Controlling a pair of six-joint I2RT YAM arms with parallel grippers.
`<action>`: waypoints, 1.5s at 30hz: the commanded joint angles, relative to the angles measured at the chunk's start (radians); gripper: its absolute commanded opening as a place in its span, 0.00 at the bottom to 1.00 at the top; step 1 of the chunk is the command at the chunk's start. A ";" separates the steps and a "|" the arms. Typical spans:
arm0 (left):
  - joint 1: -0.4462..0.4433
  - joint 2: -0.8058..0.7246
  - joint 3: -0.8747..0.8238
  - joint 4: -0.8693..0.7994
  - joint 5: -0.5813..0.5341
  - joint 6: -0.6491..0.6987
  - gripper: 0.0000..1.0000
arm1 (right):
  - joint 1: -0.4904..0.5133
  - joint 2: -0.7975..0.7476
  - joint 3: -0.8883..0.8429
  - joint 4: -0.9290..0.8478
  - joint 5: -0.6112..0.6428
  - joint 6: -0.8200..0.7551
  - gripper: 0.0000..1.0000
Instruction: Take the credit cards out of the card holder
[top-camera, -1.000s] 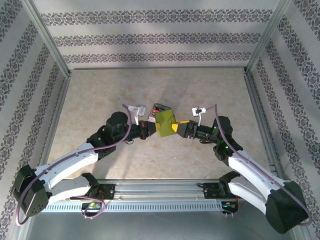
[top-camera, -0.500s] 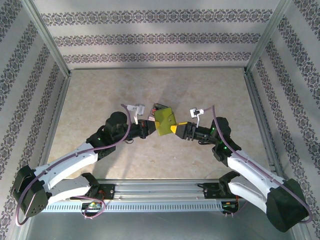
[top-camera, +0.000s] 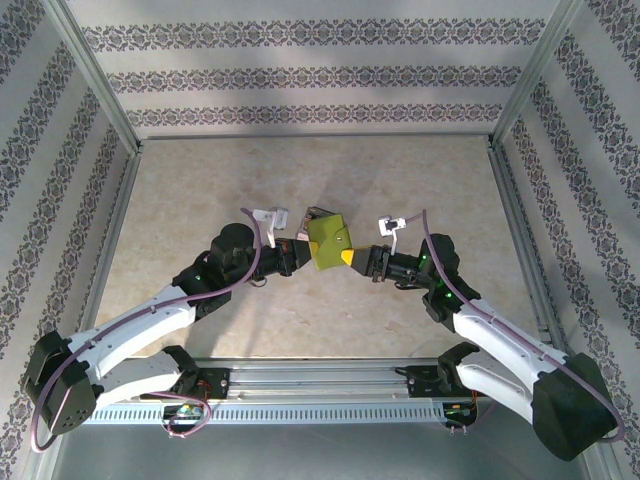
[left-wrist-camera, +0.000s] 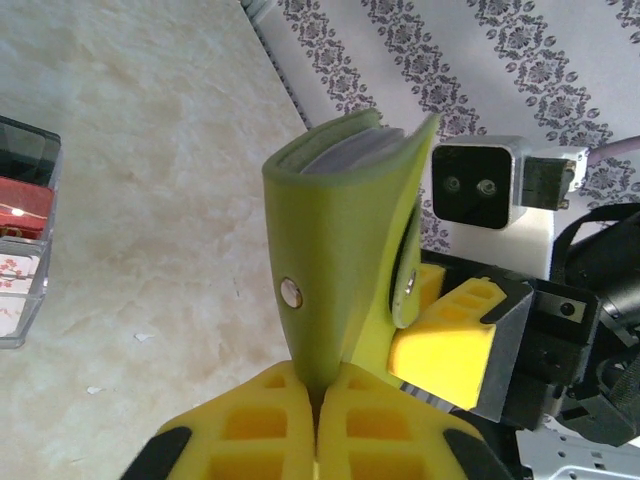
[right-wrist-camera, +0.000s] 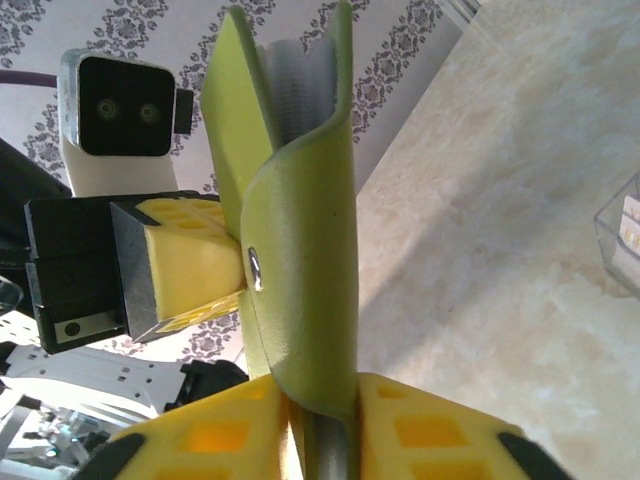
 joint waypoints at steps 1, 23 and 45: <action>0.014 -0.031 0.023 0.011 -0.006 0.018 0.18 | 0.014 -0.002 0.016 0.035 0.005 0.000 0.09; 0.147 -0.169 -0.043 0.416 0.289 -0.147 0.95 | -0.048 -0.125 0.168 0.147 -0.055 0.174 0.03; 0.119 -0.075 -0.033 0.474 0.296 -0.153 0.62 | 0.099 -0.008 0.219 0.159 -0.026 0.145 0.03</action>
